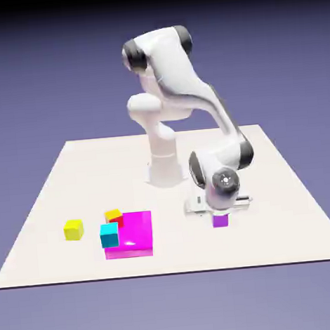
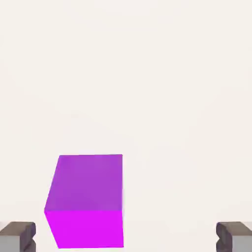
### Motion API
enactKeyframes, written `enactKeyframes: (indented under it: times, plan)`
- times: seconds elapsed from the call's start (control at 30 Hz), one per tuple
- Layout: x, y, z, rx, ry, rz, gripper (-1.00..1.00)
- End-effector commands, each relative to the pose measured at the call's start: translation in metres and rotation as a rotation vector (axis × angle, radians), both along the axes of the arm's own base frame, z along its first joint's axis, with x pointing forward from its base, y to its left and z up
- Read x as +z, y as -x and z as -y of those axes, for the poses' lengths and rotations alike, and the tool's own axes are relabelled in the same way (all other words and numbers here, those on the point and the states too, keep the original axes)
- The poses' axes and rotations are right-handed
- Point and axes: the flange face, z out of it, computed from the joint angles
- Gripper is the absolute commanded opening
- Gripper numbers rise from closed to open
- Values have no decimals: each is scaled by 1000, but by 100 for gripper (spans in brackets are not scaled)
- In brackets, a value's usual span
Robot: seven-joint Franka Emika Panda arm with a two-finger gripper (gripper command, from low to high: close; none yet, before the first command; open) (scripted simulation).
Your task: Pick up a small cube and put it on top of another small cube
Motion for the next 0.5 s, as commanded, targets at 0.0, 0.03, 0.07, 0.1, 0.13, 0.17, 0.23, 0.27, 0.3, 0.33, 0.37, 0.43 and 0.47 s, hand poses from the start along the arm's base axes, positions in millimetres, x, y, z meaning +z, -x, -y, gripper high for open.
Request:
enactKeyframes:
  times: [0.0, 0.03, 0.07, 0.1, 0.13, 0.17, 0.23, 0.27, 0.3, 0.33, 0.37, 0.43, 0.47]
  plan:
    - [-7, 3, -5, 3, 0, -50, 0]
    - [-14, 6, -11, 7, -1, -100, 0]
    - [-18, 8, -14, 10, -1, -132, 0]
    - [-18, 8, -14, 10, -1, -132, 0]
    - [-32, 19, -14, 10, -1, -132, 0]
    - [-46, 30, -13, 10, -1, -132, 0]
    - [-67, 49, -13, 10, -1, -132, 0]
    - [-67, 49, -13, 10, -1, -132, -100]
    - [-67, 49, -13, 10, -1, -132, -100]
    - [-54, 37, -13, 10, -1, -132, -100]
    - [-41, 26, -14, 10, -1, -132, -100]
    - [-11, 2, -12, 18, -10, -114, -100]
    - [11, -12, -8, 42, -34, -62, -100]
